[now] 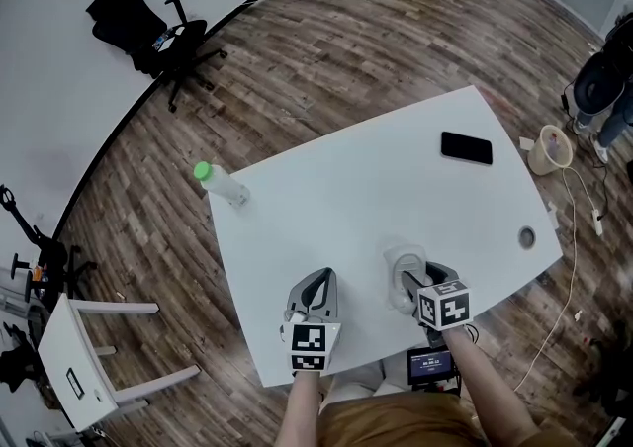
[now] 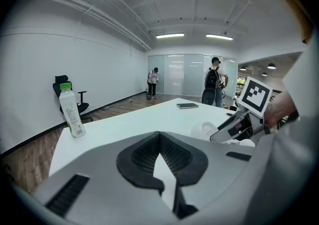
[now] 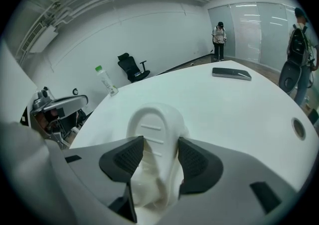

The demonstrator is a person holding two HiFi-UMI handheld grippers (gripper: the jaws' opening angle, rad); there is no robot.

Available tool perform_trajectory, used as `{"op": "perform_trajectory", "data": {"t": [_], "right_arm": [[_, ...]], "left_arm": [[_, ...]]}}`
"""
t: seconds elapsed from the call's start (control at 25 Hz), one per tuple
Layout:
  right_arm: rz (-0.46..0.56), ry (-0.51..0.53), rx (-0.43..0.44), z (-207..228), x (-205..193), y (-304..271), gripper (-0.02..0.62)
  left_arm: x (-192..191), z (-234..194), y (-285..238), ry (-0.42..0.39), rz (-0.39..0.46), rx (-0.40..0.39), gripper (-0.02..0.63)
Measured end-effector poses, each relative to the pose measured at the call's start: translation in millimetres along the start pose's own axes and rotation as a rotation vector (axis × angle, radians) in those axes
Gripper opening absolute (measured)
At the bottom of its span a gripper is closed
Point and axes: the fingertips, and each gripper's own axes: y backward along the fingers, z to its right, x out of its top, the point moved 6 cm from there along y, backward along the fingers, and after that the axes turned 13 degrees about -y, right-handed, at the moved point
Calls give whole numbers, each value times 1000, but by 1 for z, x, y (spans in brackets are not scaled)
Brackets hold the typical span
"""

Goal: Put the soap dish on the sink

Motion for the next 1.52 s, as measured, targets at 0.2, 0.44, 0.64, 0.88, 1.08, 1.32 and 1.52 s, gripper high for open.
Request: {"op": "perform_trajectory", "data": {"t": [0.2,0.44,0.64,0.88,1.08,1.32,1.52], "right_arm": [[19,-25,-6,-1,-2,0,201],[15,-18,-17,1,-2,2,201],[41,28,-55,2,0,7,201],[57,35,-51,5,1,13,200],[75,33,-49,4,1,19,199],[110,61,-44,1,2,26,196],[157,86,-86,4,6,33,81]], "left_arm": [[3,3,0,9,14,0,8],[3,3,2,16,13,8,8],[7,0,3,19,25,13,8],[8,2,4,17,28,15,8],[10,1,6,22,35,17,8],[14,3,6,21,35,12,8],[15,6,4,25,38,10,8]]}}
